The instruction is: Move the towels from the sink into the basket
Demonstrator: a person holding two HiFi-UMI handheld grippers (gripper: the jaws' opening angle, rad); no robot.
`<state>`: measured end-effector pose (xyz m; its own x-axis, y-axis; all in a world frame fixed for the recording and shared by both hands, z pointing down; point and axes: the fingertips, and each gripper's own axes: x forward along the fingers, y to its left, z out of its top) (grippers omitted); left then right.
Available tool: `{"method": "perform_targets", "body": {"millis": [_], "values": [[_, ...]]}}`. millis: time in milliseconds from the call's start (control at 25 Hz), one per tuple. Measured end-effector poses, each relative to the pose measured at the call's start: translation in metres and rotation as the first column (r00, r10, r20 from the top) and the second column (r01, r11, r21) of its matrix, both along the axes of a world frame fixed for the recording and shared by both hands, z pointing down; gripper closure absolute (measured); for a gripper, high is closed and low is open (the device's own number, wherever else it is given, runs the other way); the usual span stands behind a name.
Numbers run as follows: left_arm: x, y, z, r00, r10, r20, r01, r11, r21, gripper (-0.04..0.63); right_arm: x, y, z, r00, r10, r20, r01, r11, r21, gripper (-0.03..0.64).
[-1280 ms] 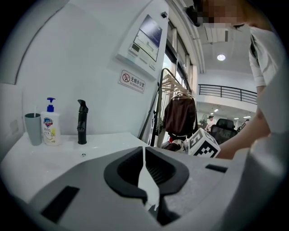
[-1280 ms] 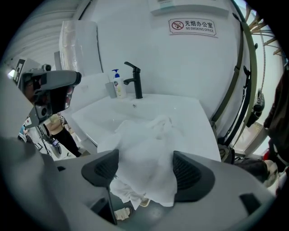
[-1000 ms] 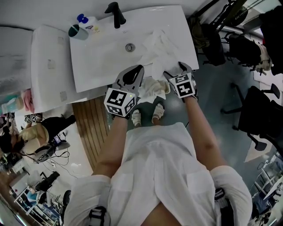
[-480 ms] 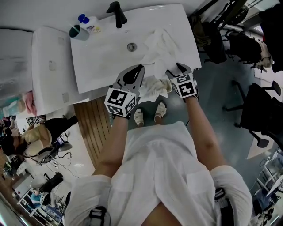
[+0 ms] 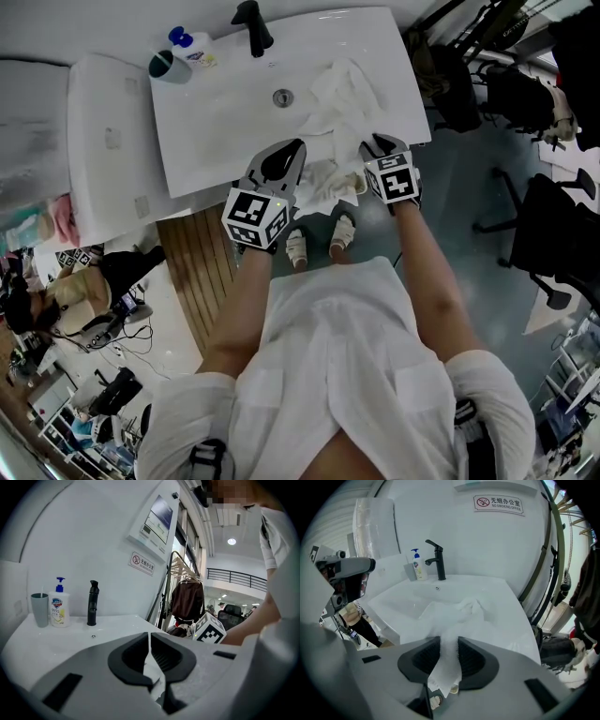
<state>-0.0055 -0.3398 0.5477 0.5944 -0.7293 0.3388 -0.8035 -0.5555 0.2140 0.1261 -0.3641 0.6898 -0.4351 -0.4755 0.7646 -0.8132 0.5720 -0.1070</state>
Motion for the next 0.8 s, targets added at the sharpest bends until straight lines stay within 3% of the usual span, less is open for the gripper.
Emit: {"method": "perform_targets", "body": {"millis": [320,800], "values": [[-0.015,0.004,0.001,1.0,-0.017,0.006,0.017,1.0,-0.005,0.572,0.001,-0.001,-0.001,1.0,0.03,0.005,-0.03,0.998,-0.046,0.507],[-0.024,0.012,-0.014,1.0,0.001,0.008,-0.001,1.0,0.021,0.572,-0.005,0.02,-0.011,0.998,0.064,0.017,-0.063,0.997,-0.044,0.518]]}}
